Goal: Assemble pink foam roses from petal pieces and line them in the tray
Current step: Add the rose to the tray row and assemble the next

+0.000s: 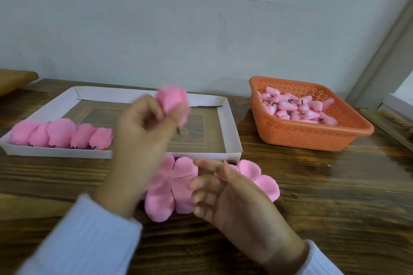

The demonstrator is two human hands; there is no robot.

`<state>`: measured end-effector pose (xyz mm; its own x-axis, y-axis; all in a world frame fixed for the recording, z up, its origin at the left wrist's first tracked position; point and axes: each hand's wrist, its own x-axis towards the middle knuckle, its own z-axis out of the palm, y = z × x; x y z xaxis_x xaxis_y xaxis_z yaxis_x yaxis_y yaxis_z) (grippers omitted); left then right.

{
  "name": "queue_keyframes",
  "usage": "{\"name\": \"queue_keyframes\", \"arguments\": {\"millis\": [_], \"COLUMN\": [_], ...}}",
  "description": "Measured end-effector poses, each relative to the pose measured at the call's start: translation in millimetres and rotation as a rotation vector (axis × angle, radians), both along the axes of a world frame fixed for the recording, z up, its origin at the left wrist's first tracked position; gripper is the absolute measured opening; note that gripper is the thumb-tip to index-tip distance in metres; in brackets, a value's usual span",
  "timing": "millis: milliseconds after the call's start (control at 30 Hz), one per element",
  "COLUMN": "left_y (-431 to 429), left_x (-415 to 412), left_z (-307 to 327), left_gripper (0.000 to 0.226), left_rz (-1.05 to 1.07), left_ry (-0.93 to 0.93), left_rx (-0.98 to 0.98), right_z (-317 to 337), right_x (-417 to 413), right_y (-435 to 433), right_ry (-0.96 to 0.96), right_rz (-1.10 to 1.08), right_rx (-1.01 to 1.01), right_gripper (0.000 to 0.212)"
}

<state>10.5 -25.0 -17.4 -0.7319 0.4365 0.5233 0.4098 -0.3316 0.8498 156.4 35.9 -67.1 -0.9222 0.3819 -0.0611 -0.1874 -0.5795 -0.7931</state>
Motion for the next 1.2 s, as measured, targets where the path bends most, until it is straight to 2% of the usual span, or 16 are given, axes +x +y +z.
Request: {"name": "queue_keyframes", "arguments": {"millis": [67, 133, 233, 333, 500, 633, 733, 900, 1000, 1200], "left_y": [4, 8, 9, 6, 11, 9, 10, 12, 13, 14], "left_x": [-39, -76, -114, -127, -131, -133, -133, -131, -129, -132], "left_z": [12, 12, -7, -24, -38, -47, -42, -33, -34, -32], "left_gripper": [0.039, 0.035, 0.031, 0.029, 0.033, 0.038, 0.041, 0.038, 0.036, 0.039], "left_rz": [0.180, 0.297, 0.331, 0.309, 0.469, 0.634, 0.658, 0.658, 0.645, 0.632], "left_ry": [0.062, 0.093, 0.163, 0.186, 0.418, 0.614, 0.655, 0.672, 0.683, 0.533], "left_rx": [-0.077, -0.301, -0.689, -0.919, -1.355, -1.387, -1.458, -1.580, -1.587, -1.561], "right_z": [0, 0, 1, 1, 3, 2, 2, 3, 2, 3], "right_x": [1, 1, 1, 2, 2, 2, 2, 2, 4, 4], "right_y": [0, -1, -1, -1, 0, 1, 1, 1, 1, 1], "right_ry": [-0.016, -0.017, -0.005, -0.016, -0.055, -0.065, -0.062, -0.066, -0.070, -0.069], "right_rz": [0.008, 0.010, 0.016, 0.017, -0.017, -0.020, -0.019, -0.017, -0.014, -0.002], "right_rx": [0.034, 0.053, 0.072, 0.104, 0.126, 0.135, 0.135, 0.152, 0.159, 0.171], "right_gripper": [0.042, 0.041, 0.035, 0.030, 0.027, 0.027, 0.025, 0.023, 0.022, 0.020]}}
